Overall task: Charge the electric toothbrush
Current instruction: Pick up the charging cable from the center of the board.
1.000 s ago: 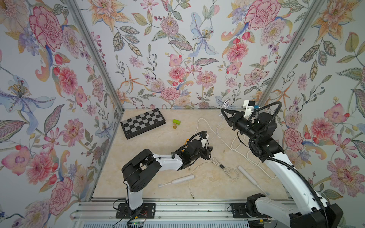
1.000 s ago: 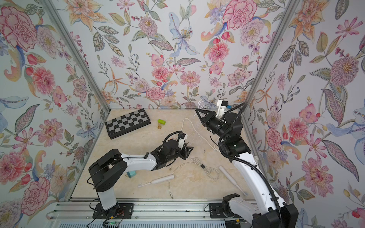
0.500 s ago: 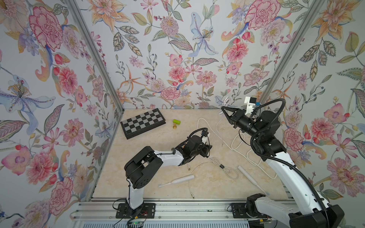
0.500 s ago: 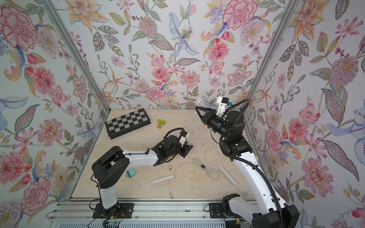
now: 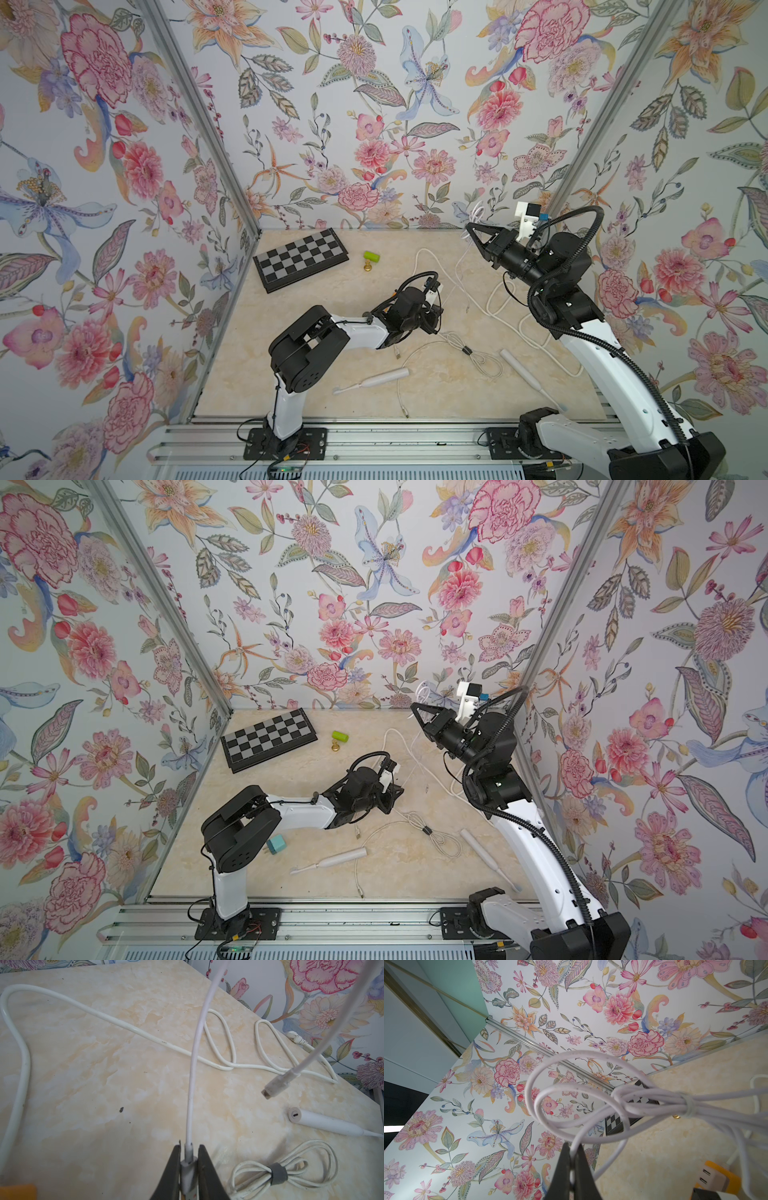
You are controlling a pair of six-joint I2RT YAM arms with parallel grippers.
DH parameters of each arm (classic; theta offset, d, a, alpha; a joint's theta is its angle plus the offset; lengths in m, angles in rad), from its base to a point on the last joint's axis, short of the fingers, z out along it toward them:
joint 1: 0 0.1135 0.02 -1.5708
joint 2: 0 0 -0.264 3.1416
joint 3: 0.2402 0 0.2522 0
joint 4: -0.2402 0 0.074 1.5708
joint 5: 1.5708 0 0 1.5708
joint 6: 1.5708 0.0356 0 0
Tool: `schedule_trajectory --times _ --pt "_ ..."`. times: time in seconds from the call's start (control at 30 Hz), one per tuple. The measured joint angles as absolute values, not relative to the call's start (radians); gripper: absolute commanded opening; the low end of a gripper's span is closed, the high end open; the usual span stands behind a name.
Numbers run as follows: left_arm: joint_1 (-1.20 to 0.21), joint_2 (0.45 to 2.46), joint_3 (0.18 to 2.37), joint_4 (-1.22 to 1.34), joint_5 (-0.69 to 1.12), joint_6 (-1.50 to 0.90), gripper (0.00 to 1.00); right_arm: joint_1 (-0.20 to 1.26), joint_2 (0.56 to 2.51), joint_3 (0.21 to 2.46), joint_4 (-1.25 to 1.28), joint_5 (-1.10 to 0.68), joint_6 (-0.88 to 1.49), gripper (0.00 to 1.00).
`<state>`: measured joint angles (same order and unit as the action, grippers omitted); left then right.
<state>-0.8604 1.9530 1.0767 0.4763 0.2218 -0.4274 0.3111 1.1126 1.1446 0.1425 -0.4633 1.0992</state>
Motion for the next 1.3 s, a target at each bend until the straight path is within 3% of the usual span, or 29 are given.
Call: schedule_trajectory --times 0.23,0.57,0.73,1.13,1.2,1.3 --pt "-0.849 1.975 1.081 0.468 0.237 -0.426 0.21 0.308 1.105 1.145 0.142 -0.463 1.092 0.0" --pt "-0.844 1.975 1.082 0.464 0.256 -0.424 0.0 0.282 1.105 1.145 0.123 -0.464 1.076 0.0" --pt "-0.817 1.941 1.073 0.44 0.247 -0.421 0.0 0.215 1.105 1.142 0.116 -0.516 1.045 0.0" --pt "-0.739 1.762 1.066 0.403 0.265 -0.377 0.0 0.124 1.247 0.907 0.014 -0.594 0.64 0.0" --pt "-0.731 1.75 1.066 0.402 0.286 -0.371 0.0 0.13 1.295 0.881 -0.008 -0.579 0.58 0.04" --pt "-0.722 1.735 1.066 0.396 0.31 -0.355 0.0 0.147 1.351 0.867 -0.029 -0.556 0.525 0.24"
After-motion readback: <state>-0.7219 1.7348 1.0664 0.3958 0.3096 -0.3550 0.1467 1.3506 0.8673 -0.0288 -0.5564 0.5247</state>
